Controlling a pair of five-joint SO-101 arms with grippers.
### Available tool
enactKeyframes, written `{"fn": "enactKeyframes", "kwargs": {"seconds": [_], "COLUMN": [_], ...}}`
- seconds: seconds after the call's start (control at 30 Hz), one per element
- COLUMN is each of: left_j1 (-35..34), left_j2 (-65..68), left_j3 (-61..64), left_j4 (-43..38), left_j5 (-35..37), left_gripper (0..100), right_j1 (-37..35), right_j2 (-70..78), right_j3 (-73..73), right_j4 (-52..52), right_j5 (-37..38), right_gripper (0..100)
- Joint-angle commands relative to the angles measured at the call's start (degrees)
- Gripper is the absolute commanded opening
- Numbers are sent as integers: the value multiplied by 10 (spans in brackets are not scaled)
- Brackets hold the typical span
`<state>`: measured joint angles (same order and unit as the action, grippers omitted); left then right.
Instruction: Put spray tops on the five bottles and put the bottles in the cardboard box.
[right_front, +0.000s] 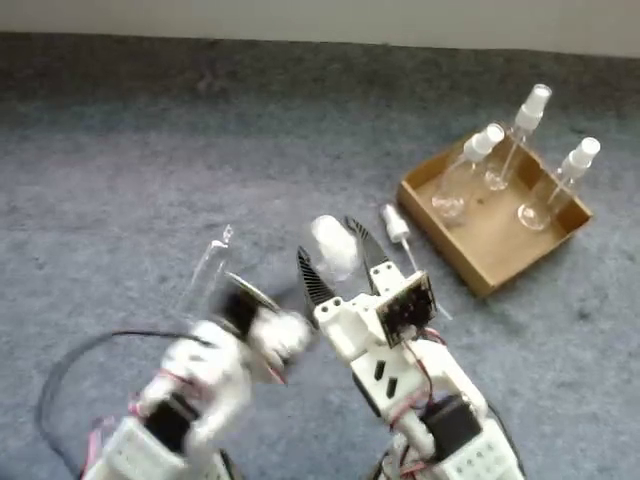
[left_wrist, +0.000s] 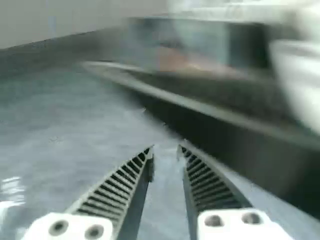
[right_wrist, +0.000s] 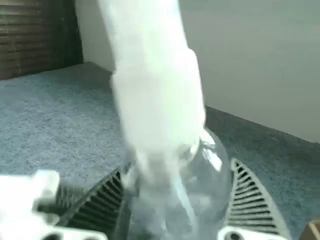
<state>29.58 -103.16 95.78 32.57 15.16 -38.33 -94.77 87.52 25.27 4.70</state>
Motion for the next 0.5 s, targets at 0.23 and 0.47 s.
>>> {"fn": "enactKeyframes", "kwargs": {"seconds": [0.23,0.47], "left_j1": [-175,-185], "left_j2": [-8,-8], "left_j3": [13,13], "left_j4": [6,9], "left_j5": [3,3], "left_gripper": [42,42], "right_j1": [87,89], "right_j2": [0,0], "right_j3": [-3,-4], "right_j4": [22,21], "right_j5": [1,1], "right_gripper": [209,209]}}
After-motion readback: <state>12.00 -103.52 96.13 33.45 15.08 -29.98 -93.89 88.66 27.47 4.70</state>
